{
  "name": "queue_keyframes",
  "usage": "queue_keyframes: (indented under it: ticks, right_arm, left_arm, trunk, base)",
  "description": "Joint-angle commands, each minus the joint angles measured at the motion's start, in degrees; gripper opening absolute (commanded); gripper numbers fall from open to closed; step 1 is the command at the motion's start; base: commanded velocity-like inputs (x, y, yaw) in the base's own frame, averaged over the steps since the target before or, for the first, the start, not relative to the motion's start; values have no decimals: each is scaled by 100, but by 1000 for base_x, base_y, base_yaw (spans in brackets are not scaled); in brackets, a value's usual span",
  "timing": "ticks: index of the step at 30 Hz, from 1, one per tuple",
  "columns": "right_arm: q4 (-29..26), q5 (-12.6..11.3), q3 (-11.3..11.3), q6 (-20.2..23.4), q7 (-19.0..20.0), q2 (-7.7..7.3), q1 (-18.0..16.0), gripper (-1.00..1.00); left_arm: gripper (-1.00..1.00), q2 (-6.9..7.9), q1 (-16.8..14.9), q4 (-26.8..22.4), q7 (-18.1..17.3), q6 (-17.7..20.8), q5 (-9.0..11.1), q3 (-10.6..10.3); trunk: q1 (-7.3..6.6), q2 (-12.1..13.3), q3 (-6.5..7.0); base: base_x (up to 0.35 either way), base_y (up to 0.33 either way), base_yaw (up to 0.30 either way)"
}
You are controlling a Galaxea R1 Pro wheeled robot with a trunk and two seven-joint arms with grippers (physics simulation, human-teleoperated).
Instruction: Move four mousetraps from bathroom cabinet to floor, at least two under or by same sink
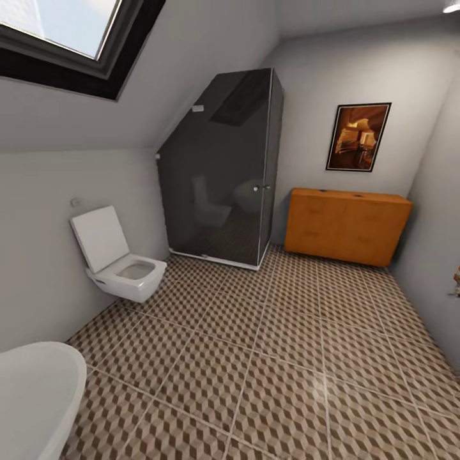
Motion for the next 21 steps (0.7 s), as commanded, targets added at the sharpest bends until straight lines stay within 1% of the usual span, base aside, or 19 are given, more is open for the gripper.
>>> queue_keyframes:
  ticks: [1,21]
  right_arm:
    - [12,60,-46,7,-12,-1,-9,100]
    - [12,60,-46,21,-12,-1,-9,100]
  left_arm:
    - [100,-2,-3,3,19,-18,47,-49]
    - [100,-5,-4,3,19,-18,47,-49]
  trunk:
    - [0,-4,-4]
    - [0,-4,41]
  base:
    - [0,0,-296]
    - [0,0,-296]
